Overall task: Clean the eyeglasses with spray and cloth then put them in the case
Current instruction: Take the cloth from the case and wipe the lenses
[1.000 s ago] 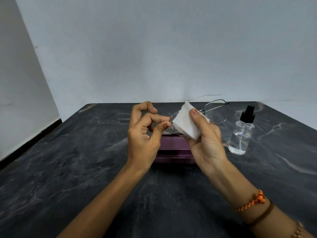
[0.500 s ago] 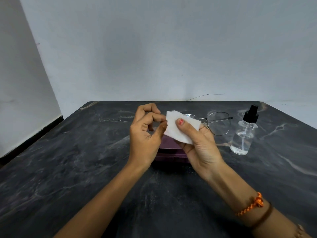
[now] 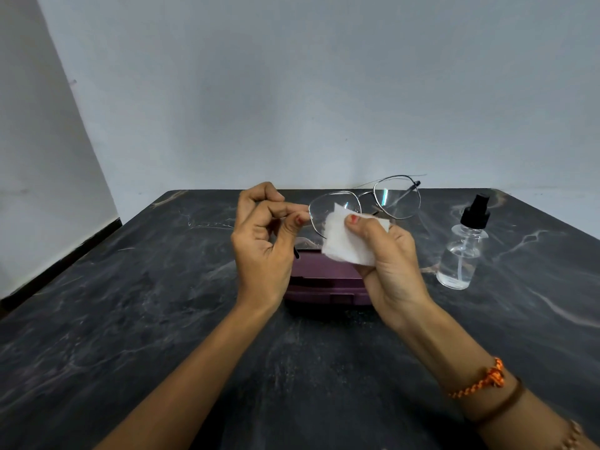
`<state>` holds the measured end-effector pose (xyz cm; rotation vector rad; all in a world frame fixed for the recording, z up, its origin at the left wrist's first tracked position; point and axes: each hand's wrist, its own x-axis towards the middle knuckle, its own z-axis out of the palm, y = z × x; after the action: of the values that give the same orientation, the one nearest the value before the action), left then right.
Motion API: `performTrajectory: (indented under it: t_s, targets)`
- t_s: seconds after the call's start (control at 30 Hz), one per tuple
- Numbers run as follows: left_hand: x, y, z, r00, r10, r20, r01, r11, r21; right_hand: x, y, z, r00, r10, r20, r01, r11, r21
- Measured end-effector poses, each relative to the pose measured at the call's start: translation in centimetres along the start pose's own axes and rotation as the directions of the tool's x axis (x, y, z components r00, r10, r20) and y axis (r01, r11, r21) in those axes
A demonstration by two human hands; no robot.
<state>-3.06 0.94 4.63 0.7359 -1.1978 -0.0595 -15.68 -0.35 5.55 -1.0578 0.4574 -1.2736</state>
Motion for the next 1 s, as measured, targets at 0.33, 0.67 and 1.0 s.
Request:
performTrajectory:
  t_s: [0.33, 0.67, 1.0]
  targets:
    - [-1.0, -0.2, 0.3, 0.997, 0.049, 0.057, -0.052, 0.997, 0.053, 0.4, 0.6, 0.4, 0.984, 0.146, -0.097, -0.108, 0.940, 0.323]
    - [-0.8, 0.1, 0.3, 0.986, -0.068, 0.153, 0.066, 0.998, 0.018, 0.7, -0.2, -0.4, 0.993, 0.110, 0.046, -0.115, 0.984, 0.138]
    - [-0.6, 0.4, 0.2, 0.981, -0.058, 0.184, 0.042, 0.995, 0.088, 1.0, -0.6, -0.8, 0.993, 0.067, -0.092, -0.063, 0.997, 0.043]
